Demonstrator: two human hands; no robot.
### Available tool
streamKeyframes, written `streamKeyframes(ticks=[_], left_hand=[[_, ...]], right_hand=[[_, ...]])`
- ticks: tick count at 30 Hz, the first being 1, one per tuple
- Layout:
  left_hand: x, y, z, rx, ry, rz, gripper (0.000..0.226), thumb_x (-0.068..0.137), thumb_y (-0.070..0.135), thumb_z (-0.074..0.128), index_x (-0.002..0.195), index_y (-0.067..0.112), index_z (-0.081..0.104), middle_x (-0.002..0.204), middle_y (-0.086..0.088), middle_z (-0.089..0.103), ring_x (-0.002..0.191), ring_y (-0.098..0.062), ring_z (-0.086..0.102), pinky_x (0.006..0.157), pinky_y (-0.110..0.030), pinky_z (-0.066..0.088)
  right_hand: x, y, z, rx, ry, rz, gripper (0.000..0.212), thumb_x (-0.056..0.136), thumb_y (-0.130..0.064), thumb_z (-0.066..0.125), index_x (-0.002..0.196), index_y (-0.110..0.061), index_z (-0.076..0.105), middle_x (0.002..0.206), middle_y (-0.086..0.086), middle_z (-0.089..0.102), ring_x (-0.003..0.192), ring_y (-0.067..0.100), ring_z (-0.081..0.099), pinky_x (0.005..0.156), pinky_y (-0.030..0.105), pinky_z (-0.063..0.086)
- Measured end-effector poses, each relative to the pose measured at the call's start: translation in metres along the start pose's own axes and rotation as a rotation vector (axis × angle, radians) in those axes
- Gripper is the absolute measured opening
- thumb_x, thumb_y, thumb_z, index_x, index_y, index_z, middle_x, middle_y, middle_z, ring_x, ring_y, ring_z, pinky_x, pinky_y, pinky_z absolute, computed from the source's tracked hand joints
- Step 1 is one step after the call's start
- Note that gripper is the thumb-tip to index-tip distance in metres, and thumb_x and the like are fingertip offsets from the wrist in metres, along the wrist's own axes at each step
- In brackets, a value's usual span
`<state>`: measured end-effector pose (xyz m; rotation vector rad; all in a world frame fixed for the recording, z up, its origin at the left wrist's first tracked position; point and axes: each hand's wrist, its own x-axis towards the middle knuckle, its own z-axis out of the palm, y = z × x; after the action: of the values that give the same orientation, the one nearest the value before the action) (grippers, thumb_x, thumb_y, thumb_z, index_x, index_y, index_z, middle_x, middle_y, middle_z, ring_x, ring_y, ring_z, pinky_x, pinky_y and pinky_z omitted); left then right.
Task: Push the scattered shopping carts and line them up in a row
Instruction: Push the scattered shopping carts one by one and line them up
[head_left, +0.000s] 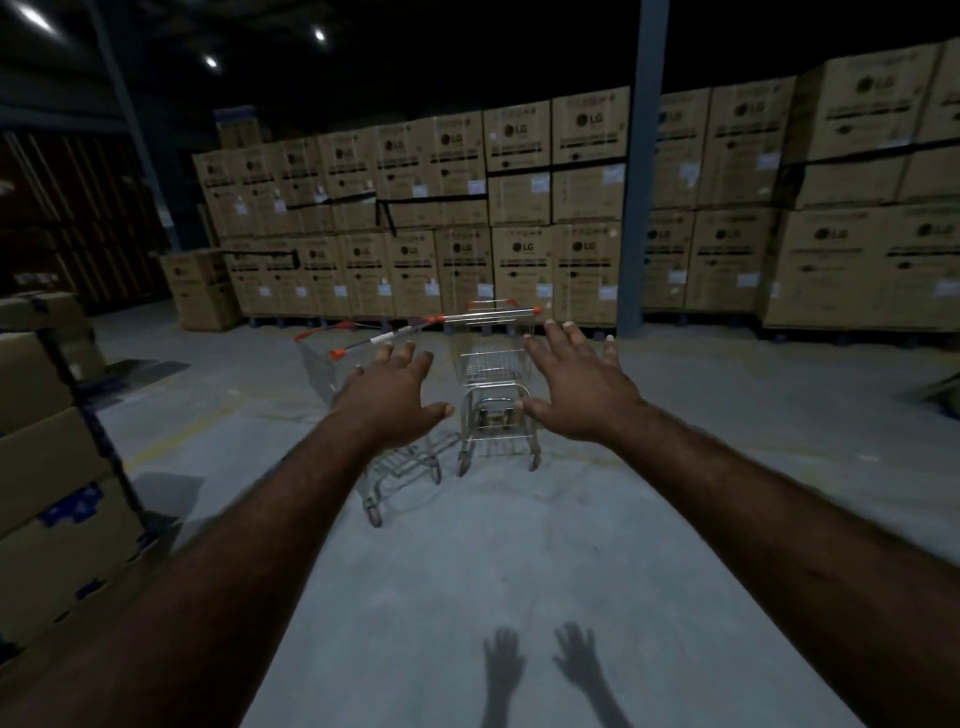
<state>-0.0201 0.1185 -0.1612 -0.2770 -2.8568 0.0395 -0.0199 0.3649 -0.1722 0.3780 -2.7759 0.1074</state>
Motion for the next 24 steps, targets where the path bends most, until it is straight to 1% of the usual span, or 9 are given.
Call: streamKeyframes(ticks=[3,6,9,14,19,24], left_hand=[[0.075,0.019,0.019,-0.004,-0.017,-0.012,0.087,0.093,0.065,0.053,0.160,0.022,0.018,0.169,-0.006,0.010,0.155,-0.028,0.009,0.121,-0.056,0.023],[0.151,0.038,0.033,-0.041,-0.005,-0.026,0.087,0.094,0.063,0.054,0.160,0.020,0.018,0.169,-0.006,0.011,0.154,-0.027,0.009,0.120,-0.055,0.026],[0.214,0.046,0.047,-0.047,-0.027,-0.027,0.088,0.093,0.063,0.055,0.160,0.020,0.017,0.169,-0.007,0.010,0.154,-0.028,0.009,0.120,-0.054,0.027],[0.324,0.040,0.081,-0.041,0.000,-0.060,0.090,0.093,0.063,0.056,0.160,0.020,0.016,0.169,-0.007,0.011,0.155,-0.027,0.008,0.120,-0.053,0.027],[0.447,0.027,0.138,-0.029,0.009,-0.050,0.092,0.092,0.066,0.055,0.161,0.019,0.016,0.169,-0.006,0.012,0.155,-0.027,0.010,0.120,-0.050,0.028],[0.579,0.011,0.196,-0.053,-0.062,-0.057,0.090,0.092,0.066,0.054,0.160,0.021,0.017,0.169,-0.008,0.009,0.155,-0.028,0.005,0.120,-0.055,0.025]], right_hand=[[0.056,0.046,0.016,-0.008,-0.029,-0.017,0.087,0.096,-0.061,0.051,0.162,-0.025,0.008,0.171,0.006,-0.006,0.157,0.026,-0.007,0.121,0.065,0.001],[0.120,0.094,0.026,-0.028,-0.016,-0.045,0.087,0.096,-0.062,0.050,0.163,-0.025,0.008,0.171,0.006,-0.004,0.157,0.026,-0.005,0.121,0.065,0.001],[0.177,0.131,0.040,-0.021,-0.026,-0.052,0.087,0.096,-0.064,0.049,0.163,-0.024,0.009,0.171,0.007,-0.002,0.157,0.027,-0.004,0.120,0.066,0.002],[0.275,0.184,0.078,-0.013,-0.021,-0.073,0.088,0.095,-0.065,0.049,0.163,-0.026,0.009,0.171,0.006,-0.003,0.157,0.027,-0.005,0.119,0.067,0.001],[0.384,0.231,0.139,0.003,-0.033,-0.076,0.089,0.094,-0.067,0.050,0.162,-0.026,0.010,0.171,0.005,-0.005,0.156,0.026,-0.007,0.120,0.067,0.002],[0.496,0.280,0.194,0.006,-0.099,-0.067,0.087,0.096,-0.066,0.047,0.162,-0.025,0.008,0.171,0.005,-0.004,0.156,0.026,-0.007,0.120,0.065,-0.001]])
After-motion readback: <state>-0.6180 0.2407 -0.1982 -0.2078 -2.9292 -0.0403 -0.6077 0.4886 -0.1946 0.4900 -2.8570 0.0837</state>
